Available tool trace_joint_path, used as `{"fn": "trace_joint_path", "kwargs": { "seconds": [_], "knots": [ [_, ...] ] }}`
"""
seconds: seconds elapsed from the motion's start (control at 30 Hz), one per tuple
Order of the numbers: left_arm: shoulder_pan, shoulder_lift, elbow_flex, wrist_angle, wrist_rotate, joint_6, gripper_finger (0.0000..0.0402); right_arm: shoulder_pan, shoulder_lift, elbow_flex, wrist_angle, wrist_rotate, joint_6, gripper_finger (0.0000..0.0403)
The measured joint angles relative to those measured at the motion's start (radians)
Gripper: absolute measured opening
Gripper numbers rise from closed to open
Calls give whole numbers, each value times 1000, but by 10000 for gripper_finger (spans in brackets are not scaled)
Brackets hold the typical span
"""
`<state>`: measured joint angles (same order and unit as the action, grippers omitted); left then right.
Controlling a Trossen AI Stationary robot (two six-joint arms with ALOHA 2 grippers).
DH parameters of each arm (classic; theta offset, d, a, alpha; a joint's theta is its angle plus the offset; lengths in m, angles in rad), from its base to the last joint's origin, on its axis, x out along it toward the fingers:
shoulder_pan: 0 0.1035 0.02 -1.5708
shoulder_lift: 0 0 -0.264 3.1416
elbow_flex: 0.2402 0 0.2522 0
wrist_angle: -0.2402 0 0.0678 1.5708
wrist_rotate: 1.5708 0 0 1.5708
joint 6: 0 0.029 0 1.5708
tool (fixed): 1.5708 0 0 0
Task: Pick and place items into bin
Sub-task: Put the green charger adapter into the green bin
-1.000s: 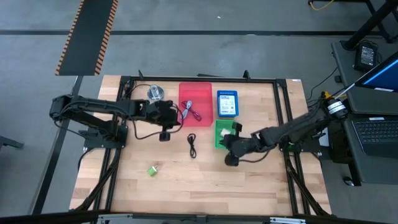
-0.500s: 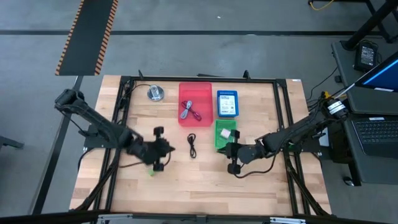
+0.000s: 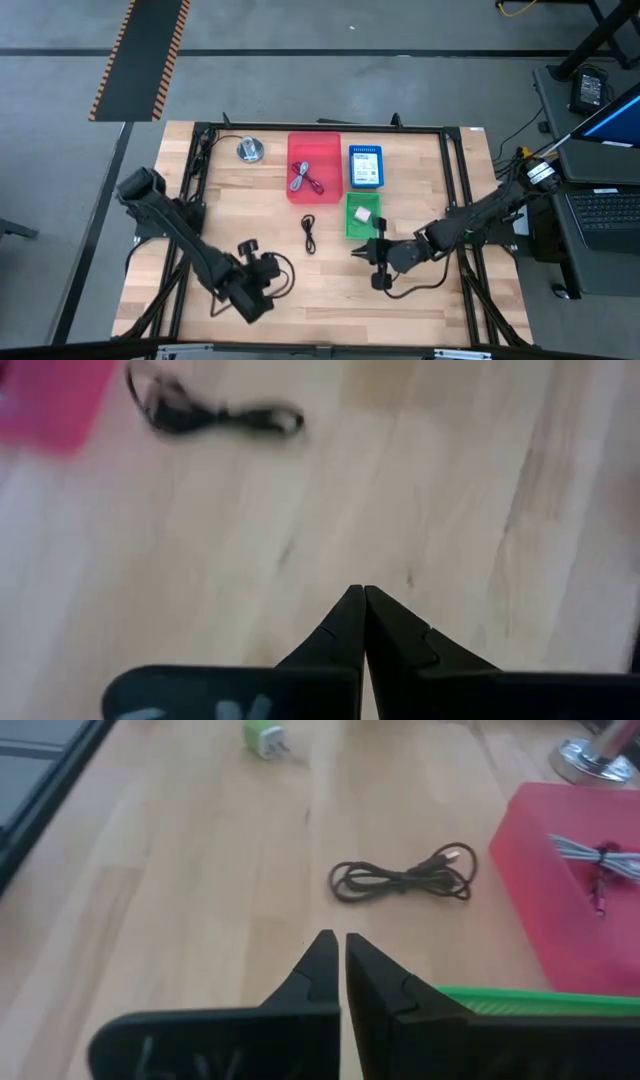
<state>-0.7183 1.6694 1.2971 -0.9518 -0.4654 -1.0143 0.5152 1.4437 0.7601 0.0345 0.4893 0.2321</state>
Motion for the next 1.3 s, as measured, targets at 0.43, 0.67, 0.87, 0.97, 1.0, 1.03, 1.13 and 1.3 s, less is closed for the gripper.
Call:
{"fn": "trace_joint_path", "kwargs": {
  "seconds": [0.43, 0.67, 0.87, 0.97, 1.0, 1.03, 1.13, 1.3],
  "knots": [
    [-27, 117, 172, -317, 96, -382, 2, 127, 0, 0, -2, -1, 2, 5],
    [-27, 117, 172, -317, 198, -457, 34, 151, 0, 0, -3, -1, 0, 5],
    [-27, 117, 172, -317, 206, -495, 102, 150, 0, 0, -3, -1, -1, 5],
    [-27, 117, 172, -317, 205, -525, 138, 151, 0, 0, -3, -1, -1, 5],
    [-27, 117, 172, -317, 203, -532, 150, 151, 0, 0, -3, -1, -1, 5],
    [-27, 117, 172, -317, 199, -536, 161, 151, 0, 0, -3, -1, -1, 5],
    [-27, 117, 172, -329, 197, -551, 190, 150, 1, 0, -3, -1, -1, 5],
    [-27, 117, 172, -368, 196, -555, 219, 150, 1, 0, -3, -1, 1, 5]
  ]
}}
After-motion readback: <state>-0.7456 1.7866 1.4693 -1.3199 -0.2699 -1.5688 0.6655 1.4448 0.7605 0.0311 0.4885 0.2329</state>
